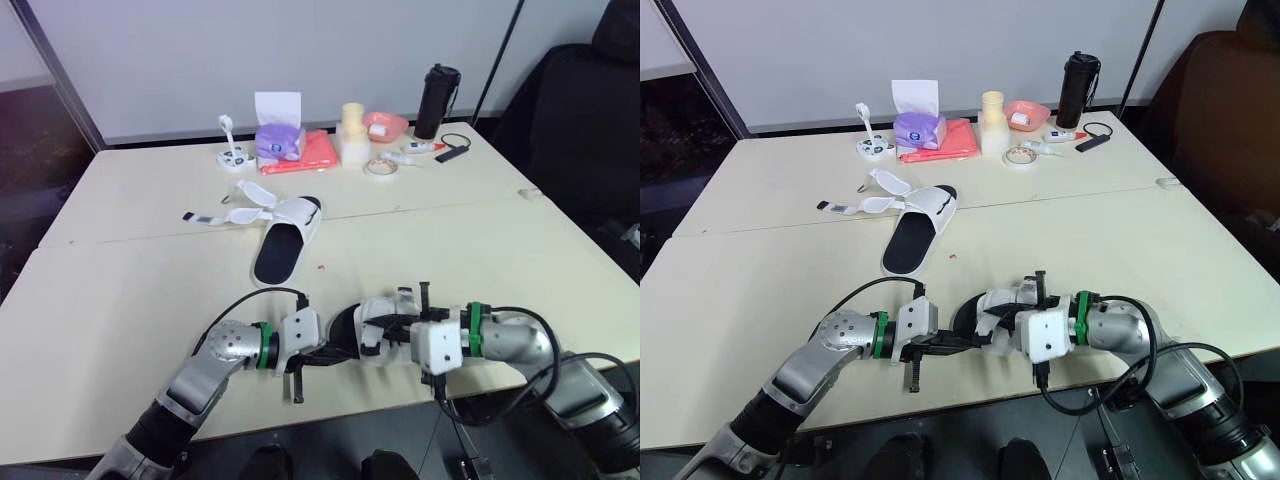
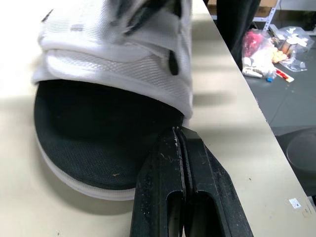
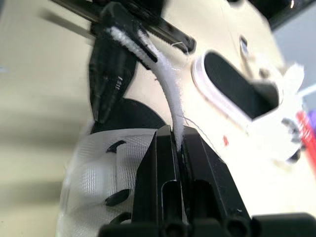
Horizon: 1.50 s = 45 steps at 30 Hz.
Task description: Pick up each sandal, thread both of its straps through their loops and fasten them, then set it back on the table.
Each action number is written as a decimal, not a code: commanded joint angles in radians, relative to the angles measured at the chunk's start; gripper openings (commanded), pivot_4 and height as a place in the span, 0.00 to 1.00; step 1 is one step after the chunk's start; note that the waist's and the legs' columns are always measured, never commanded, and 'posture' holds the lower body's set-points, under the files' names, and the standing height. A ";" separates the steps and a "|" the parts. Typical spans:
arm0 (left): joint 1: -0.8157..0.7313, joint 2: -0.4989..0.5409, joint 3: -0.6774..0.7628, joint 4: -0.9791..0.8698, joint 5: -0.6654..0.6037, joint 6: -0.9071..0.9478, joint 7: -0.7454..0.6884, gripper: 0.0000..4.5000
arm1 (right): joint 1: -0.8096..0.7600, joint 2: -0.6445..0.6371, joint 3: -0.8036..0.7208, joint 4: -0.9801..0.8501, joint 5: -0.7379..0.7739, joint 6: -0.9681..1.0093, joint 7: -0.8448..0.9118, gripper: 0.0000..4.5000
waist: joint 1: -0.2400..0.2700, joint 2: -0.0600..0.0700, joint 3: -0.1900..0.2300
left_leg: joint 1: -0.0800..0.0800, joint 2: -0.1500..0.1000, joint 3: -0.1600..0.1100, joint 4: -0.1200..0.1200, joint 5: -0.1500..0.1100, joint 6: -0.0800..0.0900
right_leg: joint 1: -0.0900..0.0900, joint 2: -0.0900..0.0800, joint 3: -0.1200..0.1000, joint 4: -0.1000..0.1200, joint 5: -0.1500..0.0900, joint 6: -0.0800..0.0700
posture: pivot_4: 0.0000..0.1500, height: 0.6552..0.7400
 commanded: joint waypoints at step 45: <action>-0.266 -0.084 0.105 0.324 0.002 -0.205 -0.072 0.00 | -0.138 0.095 -0.093 0.020 0.280 0.602 0.097 0.02 | -0.014 0.000 0.001 | -0.011 0.000 0.000 0.001 0.000 0.000 | -0.011 0.000 0.000 0.001 0.003 0.005 | 1.00 1.00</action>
